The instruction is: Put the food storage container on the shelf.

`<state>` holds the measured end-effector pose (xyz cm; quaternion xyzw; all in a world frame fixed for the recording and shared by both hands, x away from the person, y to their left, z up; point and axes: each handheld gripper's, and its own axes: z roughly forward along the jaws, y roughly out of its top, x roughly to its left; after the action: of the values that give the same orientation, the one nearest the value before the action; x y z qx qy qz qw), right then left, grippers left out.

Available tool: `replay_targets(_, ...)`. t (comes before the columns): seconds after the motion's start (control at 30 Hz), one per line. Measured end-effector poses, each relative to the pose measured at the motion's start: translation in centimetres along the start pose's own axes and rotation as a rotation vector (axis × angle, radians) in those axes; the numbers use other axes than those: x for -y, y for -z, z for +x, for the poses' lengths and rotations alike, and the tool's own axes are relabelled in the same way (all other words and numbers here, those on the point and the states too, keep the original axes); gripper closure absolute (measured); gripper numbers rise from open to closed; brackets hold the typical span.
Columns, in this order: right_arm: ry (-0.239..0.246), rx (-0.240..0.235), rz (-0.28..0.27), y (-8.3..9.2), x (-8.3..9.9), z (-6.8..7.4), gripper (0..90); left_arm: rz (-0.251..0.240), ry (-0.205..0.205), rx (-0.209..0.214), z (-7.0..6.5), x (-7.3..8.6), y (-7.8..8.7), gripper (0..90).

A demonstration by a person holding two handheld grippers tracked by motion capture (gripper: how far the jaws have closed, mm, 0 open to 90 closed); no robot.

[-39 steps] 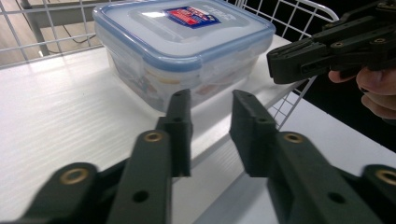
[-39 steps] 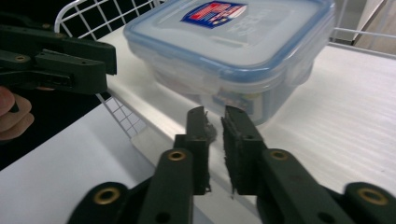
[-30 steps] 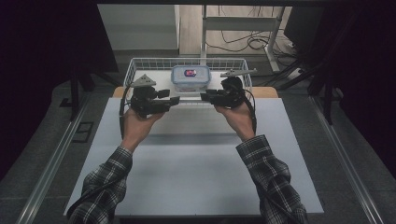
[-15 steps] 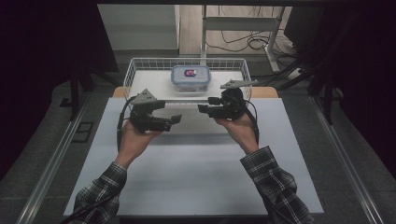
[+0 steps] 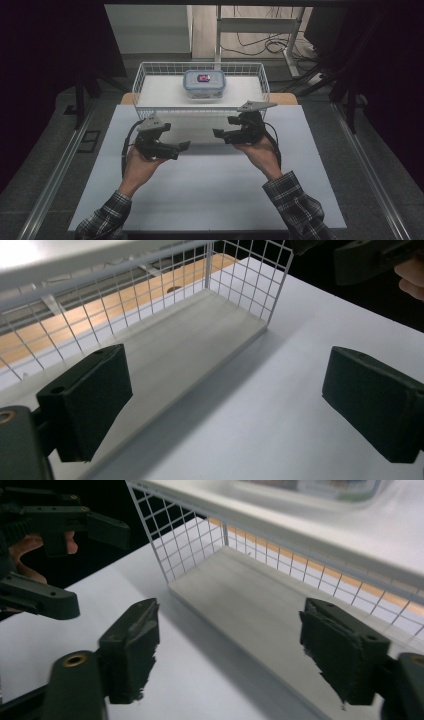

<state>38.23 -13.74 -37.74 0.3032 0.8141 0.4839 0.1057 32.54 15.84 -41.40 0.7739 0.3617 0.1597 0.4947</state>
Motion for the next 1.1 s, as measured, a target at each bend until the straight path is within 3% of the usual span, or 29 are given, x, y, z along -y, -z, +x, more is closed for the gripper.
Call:
replay_targets(0.23,0.032,0.014,0.011,0.6,2.5,1.1,10.0,0.017,-0.002,-0.009,-0.5,2.1,0.3,2.2)
replay_targets(0.4,0.022,0.010,0.010,1.3,3.9,1.6,5.4,0.019,-0.032,-0.023,-1.3,3.4,0.9,1.5)
replay_targets(0.53,0.034,0.034,0.030,2.1,5.6,2.0,0.8,0.035,-0.050,-0.040,-1.8,4.7,1.8,0.4)
replay_targets(0.87,0.025,0.072,0.028,4.1,9.2,2.3,0.0,0.035,-0.040,-0.054,-2.9,6.9,3.3,0.0)
replay_targets(1.1,0.029,0.095,0.029,5.3,10.5,2.5,0.0,0.039,-0.047,-0.062,-3.7,8.5,3.7,0.2)
